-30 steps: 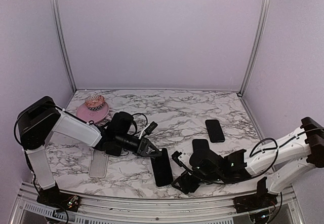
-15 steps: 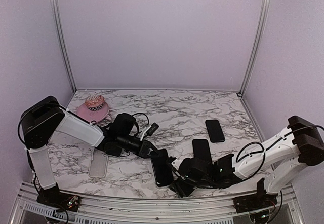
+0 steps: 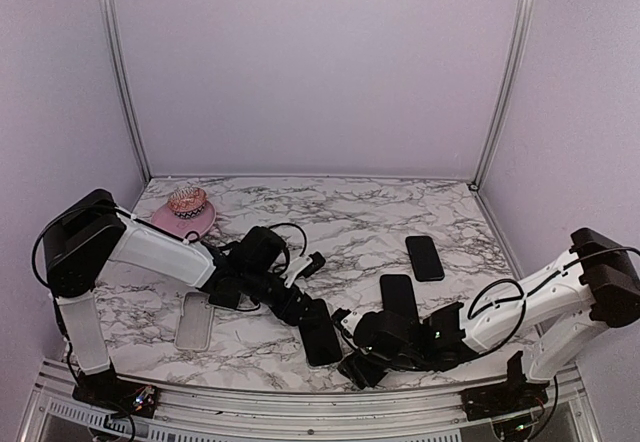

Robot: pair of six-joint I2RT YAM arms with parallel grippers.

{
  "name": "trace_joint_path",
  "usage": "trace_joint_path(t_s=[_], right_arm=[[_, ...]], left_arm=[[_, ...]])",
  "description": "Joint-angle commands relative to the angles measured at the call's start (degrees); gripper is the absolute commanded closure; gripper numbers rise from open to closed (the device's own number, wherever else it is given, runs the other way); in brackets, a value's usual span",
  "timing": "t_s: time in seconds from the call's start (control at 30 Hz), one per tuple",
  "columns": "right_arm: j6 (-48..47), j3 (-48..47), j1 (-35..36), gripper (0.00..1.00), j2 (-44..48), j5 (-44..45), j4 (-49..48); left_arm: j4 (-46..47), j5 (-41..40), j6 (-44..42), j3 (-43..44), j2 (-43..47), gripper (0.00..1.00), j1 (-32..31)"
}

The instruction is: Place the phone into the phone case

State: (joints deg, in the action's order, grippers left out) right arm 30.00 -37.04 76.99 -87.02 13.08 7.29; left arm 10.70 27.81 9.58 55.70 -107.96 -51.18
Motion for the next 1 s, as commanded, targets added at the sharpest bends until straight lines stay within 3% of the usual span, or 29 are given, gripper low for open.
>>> trace_joint_path(t_s=[0.0,0.2,0.33,0.47,0.57,0.63,0.7,0.83,0.9,0.97], right_arm=[[-0.1,-2.0,0.4,0.31,0.8,0.5,0.9],[0.3,-0.1,-1.1,0.24,3.5,-2.8,-1.4],[0.3,0.5,-3.0,0.21,4.1,-6.0,-2.7],[0.8,0.9,-4.2,0.2,4.7,-7.4,-2.8],[1.3,1.1,-7.0,0.22,6.1,-10.1,-3.6],[1.4,0.0,-9.6,0.24,6.9,-12.2,-3.9],[1.2,-2.2,-12.7,0.29,6.8,-12.5,-3.1],[4.4,-9.3,-18.2,0.58,1.4,-6.2,4.6],[5.5,-12.6,-19.0,0.75,-2.6,-1.2,8.5],[5.6,-15.5,-19.1,0.81,-6.2,2.1,10.4]], left_arm=[[-7.0,-6.1,-6.0,2.4,2.3,0.28,-0.9],[-9.6,-10.7,-9.3,5.7,3.2,0.18,-1.5],[-10.6,-12.8,-13.4,7.9,1.7,0.05,-2.9],[-13.7,-18.0,-15.0,10.4,1.1,0.04,-3.4],[-13.6,-23.0,-13.4,9.1,5.8,0.07,-2.8],[-13.9,-24.8,-11.6,6.8,10.2,0.15,-2.2],[-14.7,-26.7,-10.1,3.7,14.1,0.31,-2.1],[-16.9,-29.4,-4.5,-1.4,14.9,0.68,-2.1],[-18.5,-30.7,-3.2,-1.9,12.9,0.74,-2.1],[-19.2,-31.2,-2.8,-1.4,11.1,0.76,-2.1]])
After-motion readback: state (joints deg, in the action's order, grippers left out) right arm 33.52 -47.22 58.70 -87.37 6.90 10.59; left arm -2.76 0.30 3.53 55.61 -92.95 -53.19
